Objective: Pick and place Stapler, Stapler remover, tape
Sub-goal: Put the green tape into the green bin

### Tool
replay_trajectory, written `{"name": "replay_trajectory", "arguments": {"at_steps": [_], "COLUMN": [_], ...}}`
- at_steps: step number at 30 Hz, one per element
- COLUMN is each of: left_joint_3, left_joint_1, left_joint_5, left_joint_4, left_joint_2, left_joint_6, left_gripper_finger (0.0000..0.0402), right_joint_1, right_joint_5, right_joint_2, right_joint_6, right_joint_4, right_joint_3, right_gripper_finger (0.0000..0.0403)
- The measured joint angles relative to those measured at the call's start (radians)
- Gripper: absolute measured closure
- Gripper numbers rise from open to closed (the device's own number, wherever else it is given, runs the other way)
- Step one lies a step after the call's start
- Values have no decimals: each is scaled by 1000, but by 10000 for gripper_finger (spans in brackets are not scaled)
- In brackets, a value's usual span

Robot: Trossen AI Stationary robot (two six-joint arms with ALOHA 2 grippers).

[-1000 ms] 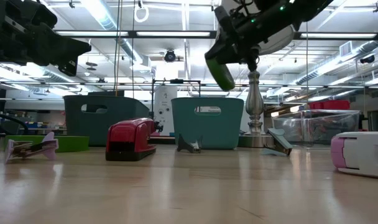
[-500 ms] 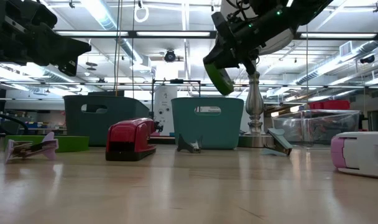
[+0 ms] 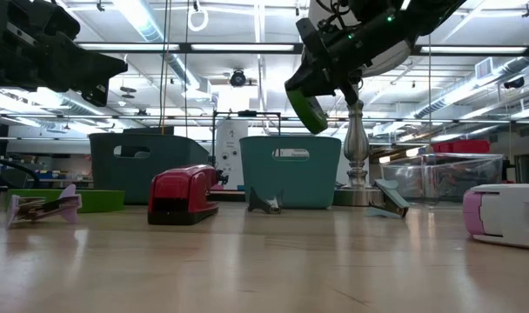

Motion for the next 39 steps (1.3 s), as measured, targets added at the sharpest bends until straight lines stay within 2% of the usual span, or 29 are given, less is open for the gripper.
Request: {"name": "replay_trajectory", "arguments": {"at_steps": [39], "left_joint_3": [0], "left_joint_1": [0], "left_joint_5": [0], "left_joint_4": [0], "left_joint_2": [0], "left_joint_6": [0], "left_gripper_finger": [399], "right_joint_1": [0], "right_joint_5": [0], "right_joint_2": [0], "right_joint_6": [1], "right_joint_4": [-14], "right_joint_3": [0], "right_gripper_finger": [312]}}
